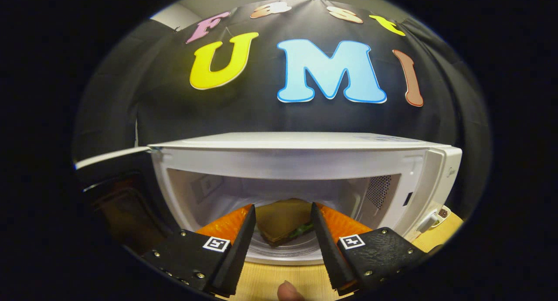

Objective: Open the microwave, put the food inside, and close the microwave door.

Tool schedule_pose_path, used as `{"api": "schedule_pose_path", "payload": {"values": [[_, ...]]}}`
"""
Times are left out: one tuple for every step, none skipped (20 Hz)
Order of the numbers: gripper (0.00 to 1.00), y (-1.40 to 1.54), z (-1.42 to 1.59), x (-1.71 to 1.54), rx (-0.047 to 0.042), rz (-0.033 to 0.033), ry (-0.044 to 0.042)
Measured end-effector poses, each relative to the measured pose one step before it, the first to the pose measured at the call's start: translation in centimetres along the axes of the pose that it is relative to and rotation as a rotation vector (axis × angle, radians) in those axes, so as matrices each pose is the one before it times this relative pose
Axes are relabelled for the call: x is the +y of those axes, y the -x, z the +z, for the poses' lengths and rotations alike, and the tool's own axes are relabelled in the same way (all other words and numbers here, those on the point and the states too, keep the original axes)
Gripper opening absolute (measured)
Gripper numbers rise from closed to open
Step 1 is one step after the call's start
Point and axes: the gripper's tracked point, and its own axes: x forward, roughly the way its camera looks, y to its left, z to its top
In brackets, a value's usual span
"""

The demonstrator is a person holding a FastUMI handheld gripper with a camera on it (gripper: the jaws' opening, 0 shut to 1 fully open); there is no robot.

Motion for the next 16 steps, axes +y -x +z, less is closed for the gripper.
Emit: {"api": "schedule_pose_path", "payload": {"values": [[0.77,2.038,0.827,0.809,-0.01968,0.03319,0.00099],[0.77,2.032,0.834,0.639,-0.01878,0.02351,0.01390],[0.77,1.928,0.640,0.450,-0.01546,0.01826,0.01244],[0.77,1.884,0.722,0.691,-0.01520,0.02270,0.00236],[0.77,1.770,0.537,0.855,-0.00891,0.02507,-0.00374],[0.77,1.828,0.551,0.880,-0.00639,0.02868,-0.00747],[0.77,1.873,0.609,1.277,-0.00842,0.03701,-0.01006],[0.76,1.798,0.722,1.419,-0.01486,0.03896,-0.00645],[0.76,1.750,0.778,1.571,-0.01572,0.03799,-0.00103],[0.77,1.611,0.694,1.734,-0.01452,0.04065,0.00051],[0.77,1.552,0.557,1.894,-0.01189,0.04180,0.00282],[0.76,1.417,0.606,1.853,-0.01291,0.04186,0.00527],[0.76,1.243,0.445,2.011,-0.00942,0.04247,0.00598],[0.76,0.980,0.335,1.979,-0.00558,0.04205,0.00257],[0.76,0.633,0.056,1.965,-0.00063,0.04276,0.00095],[0.76,0.523,-0.079,1.751,0.00439,0.03552,0.00232]]}}
